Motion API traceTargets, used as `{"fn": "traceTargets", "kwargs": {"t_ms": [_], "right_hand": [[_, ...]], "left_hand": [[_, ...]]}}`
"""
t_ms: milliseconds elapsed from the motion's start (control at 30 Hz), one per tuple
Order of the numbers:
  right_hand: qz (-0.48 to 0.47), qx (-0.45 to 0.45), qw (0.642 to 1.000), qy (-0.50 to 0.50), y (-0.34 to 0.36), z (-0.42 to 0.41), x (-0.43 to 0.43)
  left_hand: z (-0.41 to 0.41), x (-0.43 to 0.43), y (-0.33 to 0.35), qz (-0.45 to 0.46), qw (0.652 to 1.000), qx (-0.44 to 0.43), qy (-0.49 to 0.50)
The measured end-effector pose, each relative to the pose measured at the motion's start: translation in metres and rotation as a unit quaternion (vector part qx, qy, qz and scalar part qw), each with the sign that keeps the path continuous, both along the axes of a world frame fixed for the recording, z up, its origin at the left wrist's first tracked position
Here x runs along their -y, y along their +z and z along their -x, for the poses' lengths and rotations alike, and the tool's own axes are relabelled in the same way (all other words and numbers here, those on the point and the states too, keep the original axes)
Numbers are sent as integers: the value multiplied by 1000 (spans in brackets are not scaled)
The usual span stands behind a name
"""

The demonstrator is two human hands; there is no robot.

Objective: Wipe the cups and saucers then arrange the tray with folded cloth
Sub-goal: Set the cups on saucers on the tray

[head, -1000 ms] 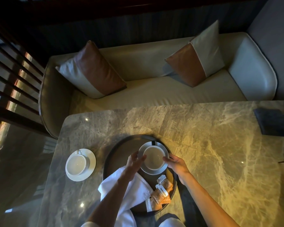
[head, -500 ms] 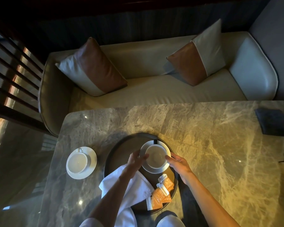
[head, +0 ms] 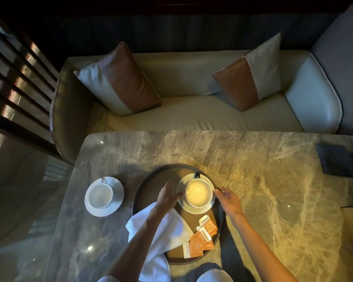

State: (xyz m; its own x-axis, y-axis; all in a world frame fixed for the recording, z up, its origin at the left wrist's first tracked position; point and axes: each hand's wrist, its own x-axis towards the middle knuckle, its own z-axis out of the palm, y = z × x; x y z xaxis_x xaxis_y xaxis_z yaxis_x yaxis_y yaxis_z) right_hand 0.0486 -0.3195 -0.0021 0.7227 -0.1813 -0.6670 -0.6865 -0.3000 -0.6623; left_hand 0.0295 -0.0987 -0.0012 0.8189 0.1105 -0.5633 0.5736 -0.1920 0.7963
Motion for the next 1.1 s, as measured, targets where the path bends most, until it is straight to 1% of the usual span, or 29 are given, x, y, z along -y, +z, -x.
{"fn": "traceTargets", "kwargs": {"t_ms": [67, 100, 167, 233, 267, 333, 400, 467, 533, 633, 700, 767, 867, 933, 1000, 1100], "right_hand": [[92, 96, 991, -17, 11, -3, -11], [106, 135, 985, -8, 16, -6, -21], [82, 169, 982, 30, 25, -14, -51], [35, 163, 983, 74, 28, -19, -94], [16, 155, 983, 95, 27, -21, -121], [-16, 125, 983, 131, 21, -20, -177], [-44, 90, 982, 158, 14, -15, -230], [-60, 50, 982, 171, 8, -7, -273], [-71, 0, 982, 173, 1, 1, -304], [-81, -50, 978, 187, -9, 13, -330], [-88, -68, 976, 189, -14, 20, -340], [-101, -74, 977, 172, -18, 27, -344], [-112, -78, 979, 149, -22, 35, -347], [-104, -78, 982, 137, -21, 38, -348], [-95, -82, 984, 123, -21, 40, -348], [-88, -87, 985, 123, -22, 41, -348]], "left_hand": [[6, -20, 6, -47, 997, 60, -4], [9, -34, 7, -71, 994, 83, 8], [16, -68, 14, -120, 987, 101, 45], [24, -108, 20, -143, 979, 108, 96], [28, -130, 23, -131, 976, 104, 139], [39, -177, 25, -144, 963, 66, 220], [50, -223, 26, -203, 952, 11, 230], [58, -260, 27, -223, 949, -65, 213], [63, -285, 24, -179, 961, -100, 186], [69, -305, 19, -62, 980, -112, 155], [75, -311, 14, 0, 981, -117, 153], [79, -314, 12, 41, 981, -108, 156], [84, -319, 11, 89, 980, -115, 133], [86, -320, 12, 114, 978, -126, 125], [87, -319, 12, 116, 978, -131, 116], [88, -315, 11, 107, 984, -98, 103]]}}
